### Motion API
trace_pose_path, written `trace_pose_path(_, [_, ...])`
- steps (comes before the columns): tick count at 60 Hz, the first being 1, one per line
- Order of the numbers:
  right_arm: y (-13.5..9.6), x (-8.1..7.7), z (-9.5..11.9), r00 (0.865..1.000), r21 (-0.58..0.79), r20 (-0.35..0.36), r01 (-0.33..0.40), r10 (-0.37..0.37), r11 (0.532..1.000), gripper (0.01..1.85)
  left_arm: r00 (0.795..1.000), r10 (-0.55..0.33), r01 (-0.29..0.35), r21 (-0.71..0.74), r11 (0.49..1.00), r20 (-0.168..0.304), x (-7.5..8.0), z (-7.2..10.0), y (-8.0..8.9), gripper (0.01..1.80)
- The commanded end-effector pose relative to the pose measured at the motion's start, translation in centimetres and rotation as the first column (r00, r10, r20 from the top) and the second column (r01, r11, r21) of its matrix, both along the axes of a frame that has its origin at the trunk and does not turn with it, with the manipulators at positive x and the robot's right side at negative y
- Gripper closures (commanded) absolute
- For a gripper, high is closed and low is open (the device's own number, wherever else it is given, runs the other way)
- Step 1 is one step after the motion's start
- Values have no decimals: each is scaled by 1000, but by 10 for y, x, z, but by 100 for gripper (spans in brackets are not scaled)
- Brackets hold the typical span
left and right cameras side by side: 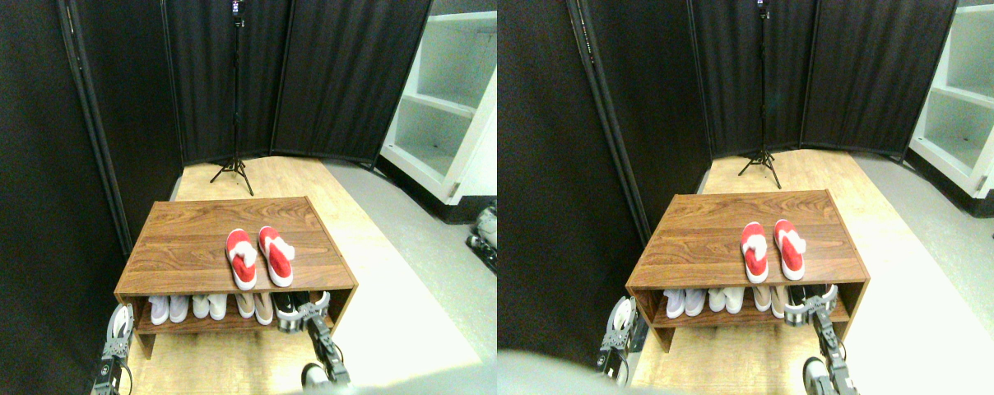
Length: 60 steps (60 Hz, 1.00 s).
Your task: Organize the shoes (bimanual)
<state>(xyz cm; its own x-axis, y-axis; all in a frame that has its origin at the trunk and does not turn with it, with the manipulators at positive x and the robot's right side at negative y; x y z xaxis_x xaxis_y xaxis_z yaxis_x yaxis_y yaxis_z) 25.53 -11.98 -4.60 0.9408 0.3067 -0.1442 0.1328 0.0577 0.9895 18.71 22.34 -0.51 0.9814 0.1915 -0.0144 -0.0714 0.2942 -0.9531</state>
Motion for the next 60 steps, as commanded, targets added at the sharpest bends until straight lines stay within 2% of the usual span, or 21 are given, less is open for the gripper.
trace_pose_path(1, [-12, -4, 21, 996, 0, 85, 32, -32, 999, 32, 999, -5, 5, 7, 1000, 43, 2, 8, -3, 180])
trace_pose_path(7, [-22, -7, 29, 993, -5, 101, 69, -68, 998, 34, 999, -3, 3, 11, 1000, 44, 3, 9, -4, 180])
trace_pose_path(9, [-32, -9, 36, 987, -29, 126, 107, -102, 994, 40, 999, -14, 14, -1, 1000, 42, 3, 10, -5, 180])
trace_pose_path(14, [-44, -7, 42, 979, -44, 159, 134, -126, 990, 48, 999, -20, 20, -1, 1000, 41, 4, 10, -5, 180])
trace_pose_path(24, [-71, -1, 51, 955, -68, 191, 242, -226, 968, 57, 999, -15, 14, 7, 1000, 47, 2, 11, -7, 180])
trace_pose_path(26, [-79, 1, 52, 943, -73, 213, 277, -256, 958, 62, 999, -18, 17, 9, 1000, 47, 1, 11, -7, 180])
trace_pose_path(29, [-89, 7, 52, 927, -86, 238, 317, -290, 944, 85, 999, -15, 14, 5, 1000, 49, 1, 11, -7, 180])
trace_pose_path(31, [-96, 13, 50, 912, -102, 271, 346, -308, 933, 108, 998, -19, 19, 7, 1000, 53, 0, 11, -7, 180])
trace_pose_path(33, [-98, 14, 50, 909, -107, 281, 349, -308, 931, 114, 998, -20, 19, 12, 1000, 55, 0, 11, -7, 180])
trace_pose_path(34, [-101, 20, 49, 901, -119, 305, 356, -307, 927, 134, 998, -20, 18, 25, 1000, 58, -1, 11, -7, 180])
trace_pose_path(35, [-101, 20, 49, 901, -119, 305, 356, -307, 927, 134, 998, -20, 18, 25, 1000, 58, -1, 11, -7, 180])
trace_pose_path(36, [-102, 23, 48, 896, -118, 311, 367, -317, 923, 148, 998, -20, 19, 25, 1000, 59, -1, 11, -7, 180])
trace_pose_path(37, [-102, 26, 48, 885, -115, 310, 397, -347, 911, 159, 998, -21, 20, 18, 1000, 58, -1, 11, -7, 180])
trace_pose_path(40, [-103, 35, 45, 868, -129, 315, 440, -385, 888, 182, 998, -10, 10, 8, 1000, 56, -2, 11, -7, 180])
trace_pose_path(42, [-104, 37, 44, 866, -128, 322, 439, -382, 889, 185, 998, -7, 7, 5, 1000, 56, -3, 11, -7, 180])
trace_pose_path(43, [-105, 44, 41, 867, -93, 303, 440, -396, 893, 185, 998, -6, 6, 9, 1000, 56, -3, 11, -8, 180])
trace_pose_path(45, [-106, 48, 41, 867, -95, 295, 444, -401, 891, 185, 998, -5, 4, 8, 1000, 58, -4, 12, -9, 180])
trace_pose_path(53, [-107, 72, 34, 865, -135, 277, 466, -419, 874, 185, 998, -10, 10, 12, 1000, 64, -5, 11, -9, 180])
trace_pose_path(56, [-107, 77, 32, 865, -152, 274, 471, -421, 869, 185, 998, -10, 9, 16, 1000, 64, -6, 11, -9, 180])
trace_pose_path(60, [-103, 85, 31, 869, -193, 253, 475, -425, 858, 185, 998, -10, 9, 20, 1000, 65, -7, 11, -8, 180])
